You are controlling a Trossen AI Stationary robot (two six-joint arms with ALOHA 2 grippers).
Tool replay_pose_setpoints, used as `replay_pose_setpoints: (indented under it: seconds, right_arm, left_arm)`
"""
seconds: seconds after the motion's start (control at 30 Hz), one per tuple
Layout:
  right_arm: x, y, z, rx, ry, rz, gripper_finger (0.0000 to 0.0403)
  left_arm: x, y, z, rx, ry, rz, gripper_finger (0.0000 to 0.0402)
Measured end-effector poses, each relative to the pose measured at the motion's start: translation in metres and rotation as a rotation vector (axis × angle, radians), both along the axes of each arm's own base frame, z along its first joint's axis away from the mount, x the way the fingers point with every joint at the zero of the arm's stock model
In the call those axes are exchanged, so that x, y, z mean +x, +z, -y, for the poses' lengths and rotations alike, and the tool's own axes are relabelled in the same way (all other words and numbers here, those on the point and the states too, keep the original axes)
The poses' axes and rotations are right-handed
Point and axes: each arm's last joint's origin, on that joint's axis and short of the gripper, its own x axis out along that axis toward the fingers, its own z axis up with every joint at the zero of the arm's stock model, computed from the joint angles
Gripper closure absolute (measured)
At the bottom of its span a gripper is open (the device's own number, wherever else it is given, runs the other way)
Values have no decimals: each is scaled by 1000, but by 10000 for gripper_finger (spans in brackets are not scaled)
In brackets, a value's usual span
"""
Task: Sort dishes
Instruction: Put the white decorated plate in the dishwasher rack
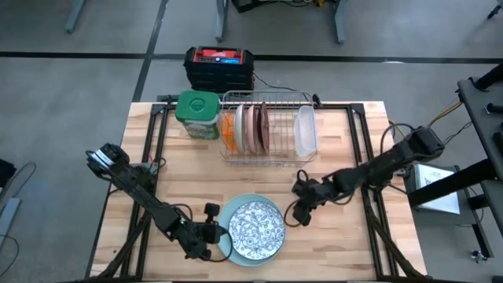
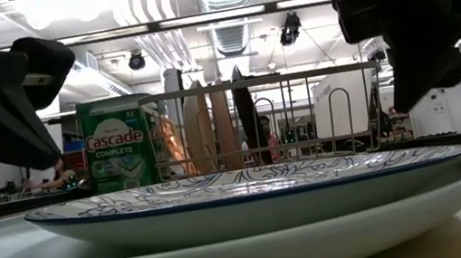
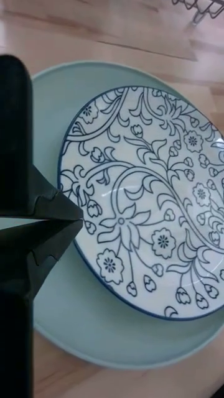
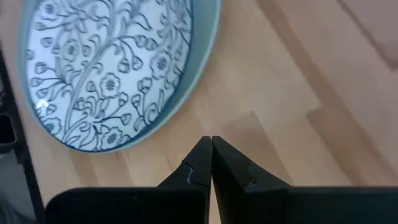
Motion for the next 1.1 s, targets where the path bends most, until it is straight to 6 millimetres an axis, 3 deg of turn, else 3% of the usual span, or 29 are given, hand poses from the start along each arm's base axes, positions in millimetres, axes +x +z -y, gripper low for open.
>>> replay_pose_setpoints:
  seconds: [0.33, 0.53, 1.1]
  right_arm:
    - [18, -24, -29, 141, -84, 53, 403]
    - [20, -36, -31, 140, -158, 23, 395]
    - [30, -47, -31, 106, -197, 89, 259]
  left_arm:
    - [2, -17, 1, 93, -22, -27, 401]
    - [5, -18, -1, 129, -38, -22, 401]
    - [5, -29, -13, 80, 17, 7, 401]
